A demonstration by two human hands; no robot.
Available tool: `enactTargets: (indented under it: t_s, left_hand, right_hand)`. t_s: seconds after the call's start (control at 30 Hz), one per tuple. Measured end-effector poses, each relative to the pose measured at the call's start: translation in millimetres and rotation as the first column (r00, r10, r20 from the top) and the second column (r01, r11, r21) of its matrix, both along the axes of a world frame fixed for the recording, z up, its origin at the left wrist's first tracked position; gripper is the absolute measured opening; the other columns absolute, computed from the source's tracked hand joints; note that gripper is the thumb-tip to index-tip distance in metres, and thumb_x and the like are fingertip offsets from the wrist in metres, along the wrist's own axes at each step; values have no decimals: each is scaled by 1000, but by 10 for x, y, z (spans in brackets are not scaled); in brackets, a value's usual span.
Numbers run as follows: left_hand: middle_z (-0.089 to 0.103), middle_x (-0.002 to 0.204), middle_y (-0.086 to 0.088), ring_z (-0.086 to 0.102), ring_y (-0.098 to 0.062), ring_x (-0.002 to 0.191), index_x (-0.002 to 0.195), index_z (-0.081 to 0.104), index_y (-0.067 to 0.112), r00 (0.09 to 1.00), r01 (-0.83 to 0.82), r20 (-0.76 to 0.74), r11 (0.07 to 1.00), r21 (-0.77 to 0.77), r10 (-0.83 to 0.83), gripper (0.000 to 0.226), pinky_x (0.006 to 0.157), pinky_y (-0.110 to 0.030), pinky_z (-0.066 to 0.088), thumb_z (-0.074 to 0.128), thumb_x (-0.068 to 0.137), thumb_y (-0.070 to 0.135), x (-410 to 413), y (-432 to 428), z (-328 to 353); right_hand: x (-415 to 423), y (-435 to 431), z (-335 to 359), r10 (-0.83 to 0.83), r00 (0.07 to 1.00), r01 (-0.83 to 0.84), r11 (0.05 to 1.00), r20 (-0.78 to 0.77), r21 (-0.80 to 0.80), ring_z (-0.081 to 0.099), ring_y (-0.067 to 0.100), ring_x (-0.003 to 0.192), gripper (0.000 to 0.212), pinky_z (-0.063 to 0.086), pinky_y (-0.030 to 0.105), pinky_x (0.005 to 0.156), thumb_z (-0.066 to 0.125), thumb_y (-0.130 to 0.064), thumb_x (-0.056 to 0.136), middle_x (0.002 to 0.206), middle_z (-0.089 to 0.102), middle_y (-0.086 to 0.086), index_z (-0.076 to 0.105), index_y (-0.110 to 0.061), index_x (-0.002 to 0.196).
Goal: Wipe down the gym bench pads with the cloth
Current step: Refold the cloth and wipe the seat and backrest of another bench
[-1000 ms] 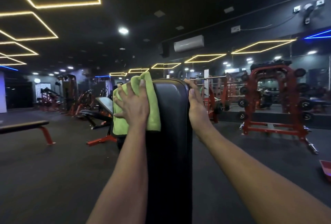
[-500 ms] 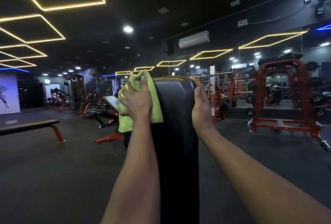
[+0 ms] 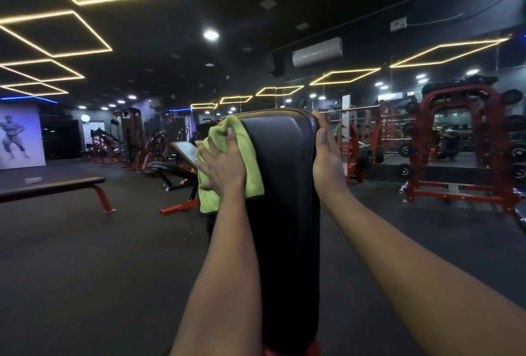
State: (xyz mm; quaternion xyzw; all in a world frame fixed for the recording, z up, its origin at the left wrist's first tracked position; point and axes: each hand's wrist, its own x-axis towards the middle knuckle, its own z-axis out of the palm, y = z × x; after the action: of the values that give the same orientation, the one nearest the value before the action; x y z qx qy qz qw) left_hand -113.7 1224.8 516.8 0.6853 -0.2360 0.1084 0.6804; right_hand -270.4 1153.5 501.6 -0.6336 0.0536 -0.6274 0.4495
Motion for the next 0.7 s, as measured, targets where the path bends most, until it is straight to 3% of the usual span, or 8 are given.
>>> enactTargets:
  t_s: [0.1,0.17,0.27,0.37,0.5,0.6,0.7]
  left_hand:
    - [5,166,10,0,-21,152,156,23,27,1000,-23,7,1000,-7,23,83,113,-70,4,23,90,77,-315,-16,-262]
    - [3,165,13,-1,-20,152,155,21,34,990,-45,136,999,-11,46,87,113,-70,5,21,84,84,-776,-13,-681]
    - [-1,164,17,0,-20,152,152,13,50,956,-25,292,1000,13,20,74,111,-68,6,25,86,81,-1113,10,-1142]
    - [0,164,18,-2,-17,152,151,12,54,967,8,256,1000,-17,-4,61,113,-68,7,29,94,70,-760,-27,-940]
    - [6,166,7,5,-23,152,156,17,38,996,-11,87,1000,-20,13,65,115,-64,8,29,98,64,-151,11,-543]
    - [7,166,7,5,-22,152,156,23,23,999,-22,-33,1000,-20,21,77,114,-67,6,27,95,70,-97,63,-552]
    - [3,165,13,2,-18,152,155,20,31,999,-46,-6,999,-13,46,89,112,-71,9,24,83,84,-620,79,-1050]
  right_hand:
    - [-5,27,-61,26,999,-27,999,22,30,50,-12,128,39,44,17,107,32,-39,111,135,52,-38,48,-45,147]
    - [11,44,-111,20,999,-22,999,45,44,42,-2,140,41,34,31,121,32,-36,112,147,46,-27,45,-40,150]
    - [31,38,-150,-5,999,4,999,31,32,33,-1,146,42,28,36,125,31,-38,112,149,39,-30,41,-40,152]
    - [16,0,-171,54,997,-56,998,52,30,38,4,146,42,31,41,124,31,-35,112,158,39,-18,40,-39,152]
    - [-14,-10,-187,43,999,-43,999,-31,11,33,6,149,44,30,43,124,28,-41,111,163,32,-17,34,-45,155]
    - [-37,2,-214,39,998,-39,999,-39,9,30,7,149,44,28,45,124,27,-42,111,162,31,-18,33,-46,155]
    - [-21,25,-235,51,999,-51,998,0,33,36,8,148,45,31,44,123,28,-39,111,161,37,-14,34,-41,156]
